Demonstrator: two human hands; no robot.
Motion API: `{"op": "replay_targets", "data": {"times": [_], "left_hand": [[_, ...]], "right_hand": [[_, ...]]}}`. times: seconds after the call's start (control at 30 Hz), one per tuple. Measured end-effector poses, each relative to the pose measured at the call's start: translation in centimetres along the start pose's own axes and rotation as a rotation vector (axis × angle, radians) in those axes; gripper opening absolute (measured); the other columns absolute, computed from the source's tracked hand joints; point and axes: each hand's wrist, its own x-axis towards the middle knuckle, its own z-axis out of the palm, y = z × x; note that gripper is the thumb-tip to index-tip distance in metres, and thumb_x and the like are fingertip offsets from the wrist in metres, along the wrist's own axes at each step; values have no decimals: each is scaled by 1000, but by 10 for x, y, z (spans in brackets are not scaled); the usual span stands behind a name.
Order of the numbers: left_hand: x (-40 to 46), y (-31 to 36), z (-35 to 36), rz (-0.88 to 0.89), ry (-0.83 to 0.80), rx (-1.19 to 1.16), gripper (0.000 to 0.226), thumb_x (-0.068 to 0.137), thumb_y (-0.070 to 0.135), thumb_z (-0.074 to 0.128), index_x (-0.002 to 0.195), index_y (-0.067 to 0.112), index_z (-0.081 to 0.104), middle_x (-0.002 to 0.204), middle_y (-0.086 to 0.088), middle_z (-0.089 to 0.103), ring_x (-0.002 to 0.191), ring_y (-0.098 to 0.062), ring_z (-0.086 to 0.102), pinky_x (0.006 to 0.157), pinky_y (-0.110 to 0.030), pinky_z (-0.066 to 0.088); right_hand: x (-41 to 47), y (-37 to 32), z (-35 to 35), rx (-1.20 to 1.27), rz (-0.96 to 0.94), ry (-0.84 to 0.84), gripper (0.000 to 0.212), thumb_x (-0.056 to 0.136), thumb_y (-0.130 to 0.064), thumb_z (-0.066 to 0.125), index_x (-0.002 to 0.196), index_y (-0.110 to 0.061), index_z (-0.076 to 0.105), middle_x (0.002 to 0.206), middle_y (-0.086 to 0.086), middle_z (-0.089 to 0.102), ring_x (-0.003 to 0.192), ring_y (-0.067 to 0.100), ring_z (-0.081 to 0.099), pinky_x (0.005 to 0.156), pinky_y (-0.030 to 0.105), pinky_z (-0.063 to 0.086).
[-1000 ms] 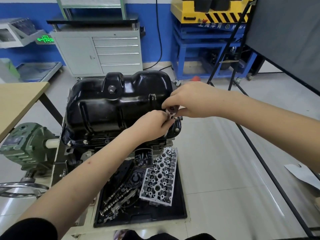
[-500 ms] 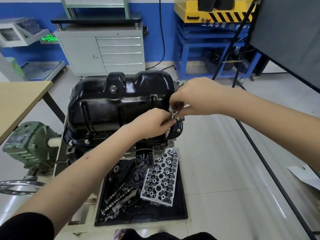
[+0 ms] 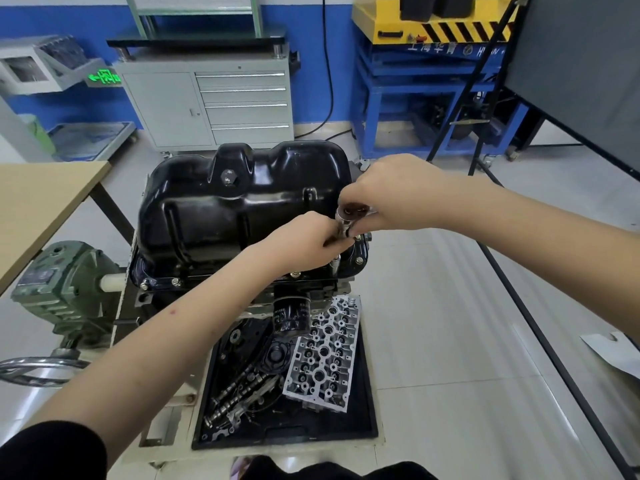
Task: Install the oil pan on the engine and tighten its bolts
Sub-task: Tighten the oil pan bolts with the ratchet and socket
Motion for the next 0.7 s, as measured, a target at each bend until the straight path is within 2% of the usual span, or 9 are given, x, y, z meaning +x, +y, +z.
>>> {"op": "replay_targets", "data": {"times": [0.07, 0.13, 0.23, 0.3, 0.33, 0.43, 0.53, 0.6, 0.7], "left_hand": [[-1, 0, 2, -20, 52, -44, 42, 92, 33, 47, 53, 18, 40, 49, 2, 42, 50, -17, 41, 51, -29, 29], [-1, 1, 3, -19, 94, -66, 43, 94, 28, 44, 53, 14, 39, 49, 2, 41, 54, -22, 42, 52, -29, 25], [0, 2, 3, -17, 78, -55, 40, 94, 24, 44, 60, 4, 46, 52, -7, 45, 55, -25, 42, 51, -29, 20], [1, 1, 2, -19, 42, -50, 37, 94, 24, 45, 69, -1, 53, 63, -14, 54, 61, -27, 46, 54, -29, 26], [1, 0, 1, -21, 27, -51, 36, 94, 24, 45, 74, -3, 56, 69, -15, 57, 65, -28, 50, 58, -31, 33], [-1, 0, 2, -17, 33, -66, 38, 93, 29, 45, 69, 2, 56, 61, -9, 53, 61, -27, 51, 59, -34, 40], [-1, 2, 3, -12, 91, -69, 45, 93, 30, 46, 51, 16, 39, 48, 1, 41, 51, -20, 41, 50, -30, 31], [1, 4, 3, -9, 95, -46, 43, 94, 26, 43, 54, 12, 41, 51, -2, 44, 55, -24, 44, 53, -30, 30], [3, 4, 2, -1, 61, -27, 38, 94, 25, 44, 67, -1, 53, 64, -14, 54, 63, -30, 49, 57, -32, 34]], "right_hand": [[2, -3, 2, -18, 72, -27, 42, 85, -58, 45, 89, -16, 50, 63, -4, 38, 67, 21, 44, 49, 28, 28], [4, -5, 4, 11, 98, -33, 46, 85, -60, 41, 88, -15, 45, 61, -6, 33, 65, 19, 39, 46, 28, 22], [2, 0, 4, 68, 36, -9, 33, 90, -48, 45, 110, -22, 50, 82, -2, 54, 77, 20, 45, 56, 30, 32], [0, 3, 2, 84, -42, -36, 29, 91, -39, 49, 118, -27, 49, 103, -2, 59, 93, 21, 52, 69, 34, 42], [-1, 3, 1, 75, -65, -40, 30, 91, -37, 50, 119, -28, 49, 105, -3, 59, 96, 21, 53, 74, 36, 43], [-1, -2, 2, -25, -3, -11, 33, 89, -49, 46, 106, -22, 52, 75, -4, 49, 75, 21, 46, 55, 30, 37], [0, -6, 3, 4, 100, -23, 42, 86, -59, 43, 83, -17, 46, 61, -5, 35, 65, 20, 40, 46, 27, 24], [0, -4, 5, 41, 87, -12, 35, 88, -53, 45, 89, -19, 48, 69, -2, 43, 70, 21, 43, 52, 29, 28], [-2, 1, 4, 55, -16, -28, 30, 92, -38, 47, 119, -24, 49, 101, -1, 59, 95, 22, 53, 68, 32, 39]]}}
